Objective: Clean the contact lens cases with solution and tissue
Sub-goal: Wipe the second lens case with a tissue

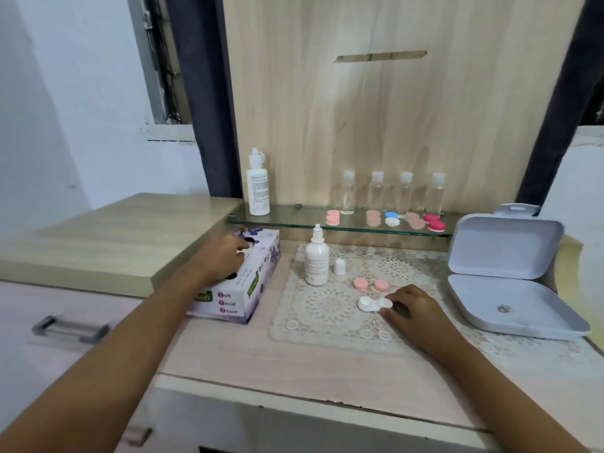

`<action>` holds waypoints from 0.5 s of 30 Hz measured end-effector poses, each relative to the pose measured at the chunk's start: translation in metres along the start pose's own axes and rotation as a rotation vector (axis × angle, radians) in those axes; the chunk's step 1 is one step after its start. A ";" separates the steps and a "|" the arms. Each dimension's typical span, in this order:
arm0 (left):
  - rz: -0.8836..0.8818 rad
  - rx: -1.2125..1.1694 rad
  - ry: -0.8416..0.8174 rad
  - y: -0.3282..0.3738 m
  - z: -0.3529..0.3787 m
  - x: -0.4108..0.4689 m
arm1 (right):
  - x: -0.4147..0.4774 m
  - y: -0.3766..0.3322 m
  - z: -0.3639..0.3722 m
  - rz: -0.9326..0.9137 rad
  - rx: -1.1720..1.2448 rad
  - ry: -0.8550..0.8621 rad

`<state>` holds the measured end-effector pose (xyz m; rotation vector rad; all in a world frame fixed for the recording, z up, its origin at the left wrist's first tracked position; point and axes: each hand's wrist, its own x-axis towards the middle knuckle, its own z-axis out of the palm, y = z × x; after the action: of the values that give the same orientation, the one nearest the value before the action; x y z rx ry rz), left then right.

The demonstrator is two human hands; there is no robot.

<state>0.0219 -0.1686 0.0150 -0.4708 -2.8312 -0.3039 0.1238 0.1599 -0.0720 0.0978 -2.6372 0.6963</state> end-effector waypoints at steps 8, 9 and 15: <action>-0.043 0.063 -0.192 -0.016 0.000 0.018 | 0.000 -0.003 -0.001 0.008 0.006 -0.005; -0.045 0.066 -0.197 -0.017 0.000 0.019 | 0.000 -0.003 -0.001 0.010 0.009 -0.009; -0.013 0.040 -0.163 -0.022 0.005 0.022 | -0.001 -0.003 -0.003 0.016 0.021 -0.002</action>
<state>-0.0064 -0.1820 0.0131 -0.4895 -2.9930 -0.2194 0.1261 0.1585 -0.0688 0.0836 -2.6354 0.7299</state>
